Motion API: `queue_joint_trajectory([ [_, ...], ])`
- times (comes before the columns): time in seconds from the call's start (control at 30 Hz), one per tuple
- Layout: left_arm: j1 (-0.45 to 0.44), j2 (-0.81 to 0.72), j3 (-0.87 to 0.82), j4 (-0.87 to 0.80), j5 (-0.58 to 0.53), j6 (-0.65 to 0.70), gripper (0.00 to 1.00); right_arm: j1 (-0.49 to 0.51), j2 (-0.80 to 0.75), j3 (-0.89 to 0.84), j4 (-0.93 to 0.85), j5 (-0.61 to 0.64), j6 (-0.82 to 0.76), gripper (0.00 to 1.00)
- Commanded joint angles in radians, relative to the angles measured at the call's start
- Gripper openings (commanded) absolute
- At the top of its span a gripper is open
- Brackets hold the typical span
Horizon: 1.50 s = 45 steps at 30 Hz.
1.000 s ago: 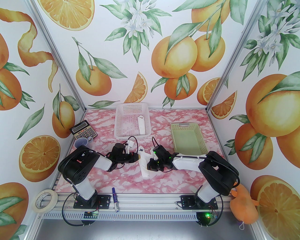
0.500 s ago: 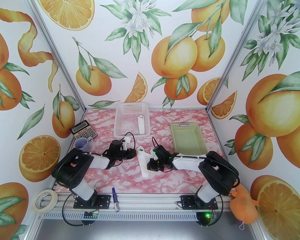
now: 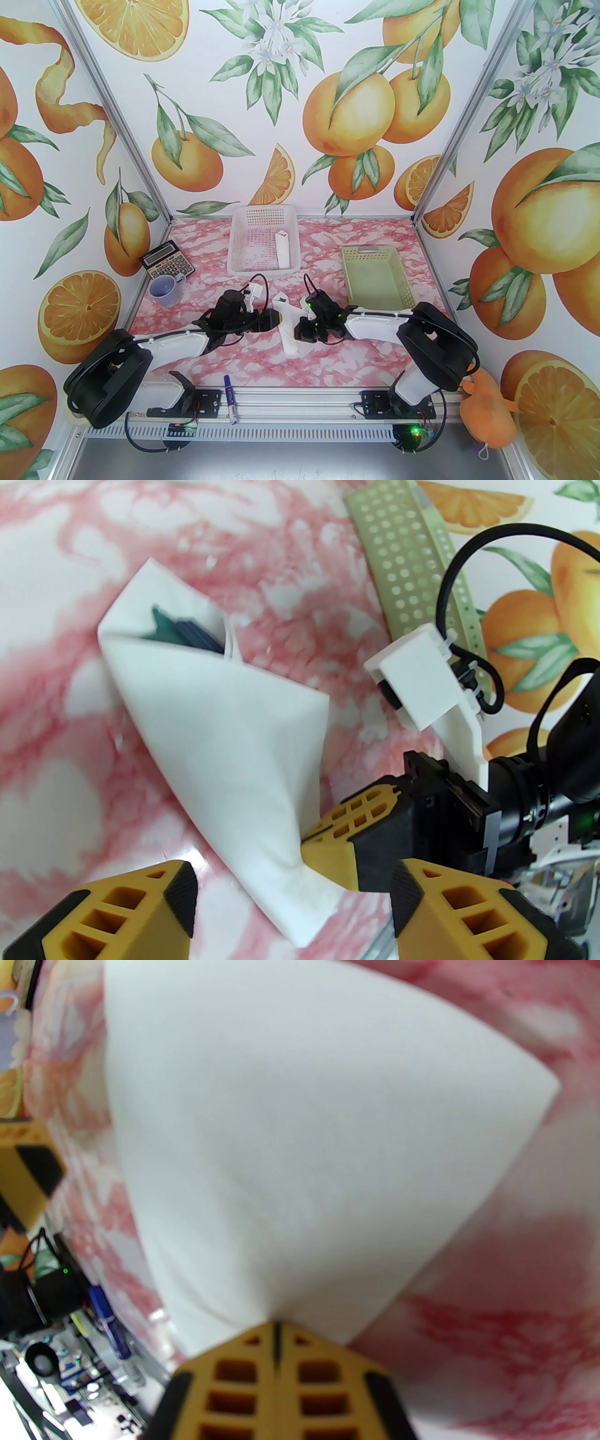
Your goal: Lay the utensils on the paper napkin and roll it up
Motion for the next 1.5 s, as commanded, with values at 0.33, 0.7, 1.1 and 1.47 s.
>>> queue_joint_trajectory([
  [0.33,-0.062,0.042,0.079,-0.164,-0.132,-0.070,0.71,0.007,0.066,-0.053,-0.159,0.129,-0.010,0.00],
  [0.7,-0.128,0.185,0.183,-0.189,-0.202,-0.112,0.54,0.008,0.070,-0.048,-0.161,0.128,-0.011,0.00],
  [1.1,-0.178,0.278,0.228,-0.184,-0.231,-0.174,0.42,0.009,0.068,-0.056,-0.155,0.129,-0.011,0.00],
  [1.47,-0.194,0.271,0.240,-0.166,-0.216,-0.195,0.33,0.008,0.071,-0.066,-0.134,0.125,-0.010,0.00],
])
